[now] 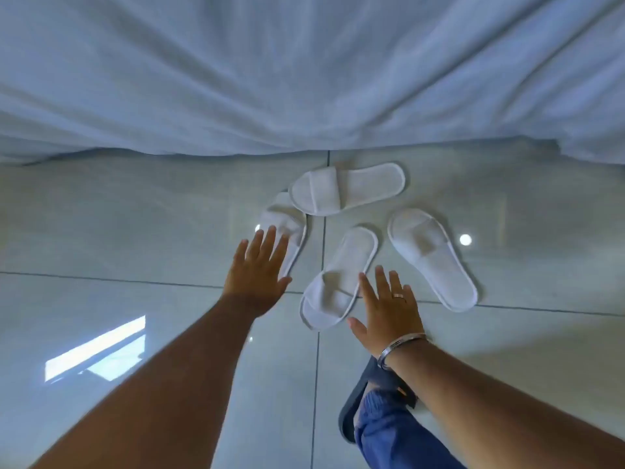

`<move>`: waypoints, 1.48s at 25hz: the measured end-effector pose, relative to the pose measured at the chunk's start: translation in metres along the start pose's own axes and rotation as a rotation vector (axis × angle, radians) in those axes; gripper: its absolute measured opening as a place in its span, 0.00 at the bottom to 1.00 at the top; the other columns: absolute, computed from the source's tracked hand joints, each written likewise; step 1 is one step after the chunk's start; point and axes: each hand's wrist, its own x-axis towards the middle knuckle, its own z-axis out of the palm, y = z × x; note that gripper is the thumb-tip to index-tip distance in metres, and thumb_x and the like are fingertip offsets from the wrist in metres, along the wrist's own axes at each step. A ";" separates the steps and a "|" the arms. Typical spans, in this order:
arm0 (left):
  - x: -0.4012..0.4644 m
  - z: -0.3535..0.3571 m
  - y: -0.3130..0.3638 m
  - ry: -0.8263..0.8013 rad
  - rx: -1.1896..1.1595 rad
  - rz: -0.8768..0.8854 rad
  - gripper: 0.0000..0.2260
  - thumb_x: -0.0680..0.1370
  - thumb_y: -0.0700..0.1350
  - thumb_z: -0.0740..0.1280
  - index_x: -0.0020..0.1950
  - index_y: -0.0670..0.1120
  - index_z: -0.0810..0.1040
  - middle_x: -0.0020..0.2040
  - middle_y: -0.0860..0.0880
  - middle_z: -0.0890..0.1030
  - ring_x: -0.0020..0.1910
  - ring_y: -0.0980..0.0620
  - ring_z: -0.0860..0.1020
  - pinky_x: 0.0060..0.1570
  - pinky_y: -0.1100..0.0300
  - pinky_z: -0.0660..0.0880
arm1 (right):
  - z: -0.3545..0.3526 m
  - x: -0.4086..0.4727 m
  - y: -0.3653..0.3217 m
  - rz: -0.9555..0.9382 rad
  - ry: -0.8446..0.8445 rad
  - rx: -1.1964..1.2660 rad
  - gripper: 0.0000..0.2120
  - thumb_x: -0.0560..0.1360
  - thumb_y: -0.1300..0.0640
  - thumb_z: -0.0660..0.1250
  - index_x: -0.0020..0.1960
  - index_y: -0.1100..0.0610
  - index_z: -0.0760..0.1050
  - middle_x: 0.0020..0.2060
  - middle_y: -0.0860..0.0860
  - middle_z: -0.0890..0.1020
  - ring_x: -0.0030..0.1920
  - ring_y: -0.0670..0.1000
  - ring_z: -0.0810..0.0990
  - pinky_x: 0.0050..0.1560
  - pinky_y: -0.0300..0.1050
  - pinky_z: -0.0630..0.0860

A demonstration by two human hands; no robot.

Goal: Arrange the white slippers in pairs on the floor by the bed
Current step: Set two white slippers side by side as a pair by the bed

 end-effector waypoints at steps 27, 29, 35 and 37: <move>0.092 0.162 -0.055 0.361 -0.100 0.187 0.30 0.79 0.57 0.54 0.80 0.53 0.52 0.81 0.42 0.53 0.80 0.42 0.49 0.77 0.44 0.47 | 0.129 0.134 -0.054 -0.115 0.132 -0.087 0.52 0.69 0.34 0.65 0.77 0.51 0.34 0.78 0.56 0.37 0.76 0.62 0.35 0.75 0.58 0.41; 0.083 0.169 -0.091 0.376 -0.060 0.157 0.30 0.79 0.58 0.54 0.80 0.53 0.52 0.81 0.42 0.53 0.80 0.42 0.49 0.77 0.44 0.49 | 0.135 0.135 -0.057 -0.094 0.159 -0.075 0.52 0.69 0.32 0.64 0.77 0.51 0.34 0.78 0.55 0.37 0.76 0.62 0.36 0.75 0.58 0.41; 0.084 0.157 -0.159 0.376 0.112 0.345 0.29 0.80 0.59 0.52 0.80 0.50 0.55 0.80 0.40 0.56 0.79 0.40 0.52 0.76 0.40 0.53 | 0.139 0.146 -0.072 -0.038 0.207 -0.108 0.53 0.67 0.30 0.63 0.77 0.52 0.38 0.78 0.58 0.40 0.76 0.65 0.39 0.75 0.60 0.47; 0.079 0.152 -0.158 0.419 0.159 0.341 0.32 0.80 0.63 0.52 0.80 0.47 0.56 0.79 0.40 0.58 0.78 0.40 0.55 0.75 0.39 0.55 | 0.137 0.151 -0.082 -0.023 0.222 -0.089 0.52 0.68 0.31 0.63 0.77 0.53 0.39 0.78 0.58 0.40 0.76 0.65 0.39 0.74 0.61 0.48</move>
